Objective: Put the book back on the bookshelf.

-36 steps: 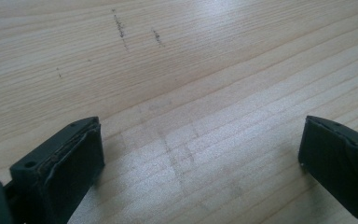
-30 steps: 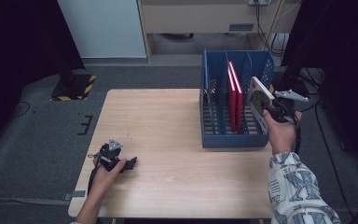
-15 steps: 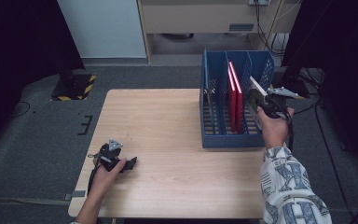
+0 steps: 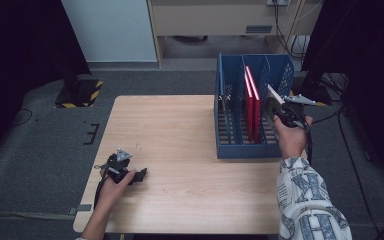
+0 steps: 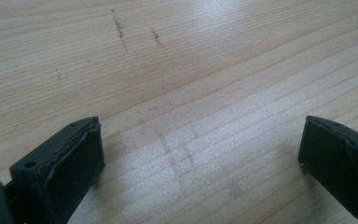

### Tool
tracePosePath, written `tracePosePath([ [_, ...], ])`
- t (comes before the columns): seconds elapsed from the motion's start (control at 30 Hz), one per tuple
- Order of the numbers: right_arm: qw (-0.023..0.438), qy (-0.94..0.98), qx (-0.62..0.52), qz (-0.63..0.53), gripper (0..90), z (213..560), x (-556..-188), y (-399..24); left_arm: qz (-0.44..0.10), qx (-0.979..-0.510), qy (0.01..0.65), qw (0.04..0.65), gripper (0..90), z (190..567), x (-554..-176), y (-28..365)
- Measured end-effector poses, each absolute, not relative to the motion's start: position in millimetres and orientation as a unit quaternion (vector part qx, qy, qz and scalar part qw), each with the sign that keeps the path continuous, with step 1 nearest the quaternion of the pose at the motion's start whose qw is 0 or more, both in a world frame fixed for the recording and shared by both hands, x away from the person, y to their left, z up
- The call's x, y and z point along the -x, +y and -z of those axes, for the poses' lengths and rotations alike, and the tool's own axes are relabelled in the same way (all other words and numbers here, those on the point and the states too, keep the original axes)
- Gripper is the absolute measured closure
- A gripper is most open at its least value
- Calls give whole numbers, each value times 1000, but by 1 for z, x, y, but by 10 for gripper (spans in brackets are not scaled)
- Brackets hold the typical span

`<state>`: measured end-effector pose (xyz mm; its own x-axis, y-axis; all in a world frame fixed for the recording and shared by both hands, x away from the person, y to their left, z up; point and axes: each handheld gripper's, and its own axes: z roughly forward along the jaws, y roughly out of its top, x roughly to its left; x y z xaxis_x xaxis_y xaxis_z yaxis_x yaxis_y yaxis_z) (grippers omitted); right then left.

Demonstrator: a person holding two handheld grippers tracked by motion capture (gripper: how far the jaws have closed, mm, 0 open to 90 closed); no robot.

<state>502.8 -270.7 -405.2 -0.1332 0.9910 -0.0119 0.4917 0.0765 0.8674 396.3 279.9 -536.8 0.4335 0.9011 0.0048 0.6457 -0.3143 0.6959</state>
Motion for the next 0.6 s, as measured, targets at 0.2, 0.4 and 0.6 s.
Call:
tracePosePath([
  [0.2,332,653,-573,-367,755,411,-505,-271,-202,-785,492,317,0,537,-396,280],
  [0.4,329,656,-573,-365,755,415,-509,-269,-201,-786,492,317,0,537,-396,280],
  [0.6,326,657,-577,-360,755,421,-513,-267,-201,-786,492,317,0,537,-397,280],
])
